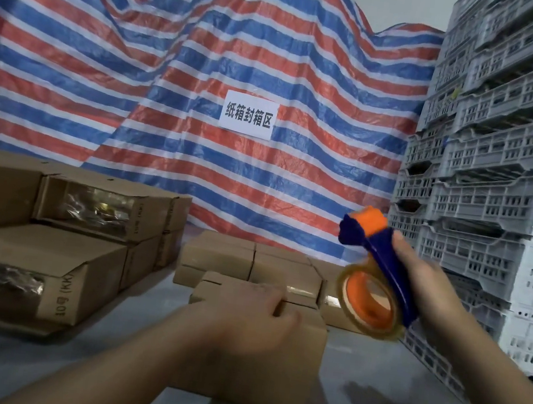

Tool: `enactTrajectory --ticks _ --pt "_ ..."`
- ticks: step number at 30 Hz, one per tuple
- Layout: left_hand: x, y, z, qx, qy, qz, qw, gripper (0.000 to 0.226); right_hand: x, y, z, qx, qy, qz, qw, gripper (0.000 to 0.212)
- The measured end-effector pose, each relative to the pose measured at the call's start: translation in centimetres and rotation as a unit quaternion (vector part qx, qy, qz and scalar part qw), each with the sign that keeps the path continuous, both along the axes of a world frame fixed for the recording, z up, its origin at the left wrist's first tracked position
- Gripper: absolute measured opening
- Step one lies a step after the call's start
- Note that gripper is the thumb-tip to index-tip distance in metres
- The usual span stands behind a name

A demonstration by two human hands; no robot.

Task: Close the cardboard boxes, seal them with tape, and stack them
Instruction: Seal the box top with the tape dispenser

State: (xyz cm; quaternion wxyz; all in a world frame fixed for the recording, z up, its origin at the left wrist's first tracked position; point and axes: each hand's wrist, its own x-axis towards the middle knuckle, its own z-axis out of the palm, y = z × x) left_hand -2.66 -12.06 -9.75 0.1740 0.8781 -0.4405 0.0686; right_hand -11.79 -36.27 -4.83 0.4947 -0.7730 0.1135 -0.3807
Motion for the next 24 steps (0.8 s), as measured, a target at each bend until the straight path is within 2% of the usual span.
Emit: enactTrajectory --ticks 3,6,7,9,10,15,18,21,24 --pt "0.3 0.6 1.1 -0.063 0.114 -0.012 0.991 0.053 1.9 2.5 3.1 0.073 0.012 0.157 0.985 0.045" --pt "1.7 1.4 2.4 -0.134 0.205 -0.043 0.969 0.036 4.4 4.4 4.5 0.091 0.078 0.209 0.97 0.056" --pt "2.2 1.7 2.6 -0.186 0.259 -0.041 0.947 0.031 5.1 4.8 4.6 0.094 0.1 0.218 0.966 0.06" --pt "3.1 1.9 2.8 -0.305 0.399 -0.042 0.864 0.026 6.4 5.5 4.7 0.08 0.134 0.236 0.959 0.059" --pt "3.4 1.9 2.7 -0.338 0.445 -0.049 0.828 0.031 6.8 5.5 4.5 0.071 0.141 0.24 0.958 0.055" --pt "4.2 2.2 2.4 -0.402 0.508 -0.05 0.761 0.067 7.8 6.0 4.5 -0.01 0.177 0.236 0.955 0.055" --pt "4.4 2.8 2.7 -0.436 0.565 -0.046 0.7 0.083 8.0 6.9 5.1 -0.047 0.203 0.234 0.95 0.051" --pt "4.4 3.2 2.8 -0.475 0.609 -0.055 0.633 0.081 8.2 7.6 5.4 -0.054 0.219 0.242 0.944 0.051" --pt "4.3 3.6 2.9 -0.49 0.626 -0.054 0.604 0.068 8.3 7.9 5.5 -0.045 0.226 0.245 0.942 0.048"
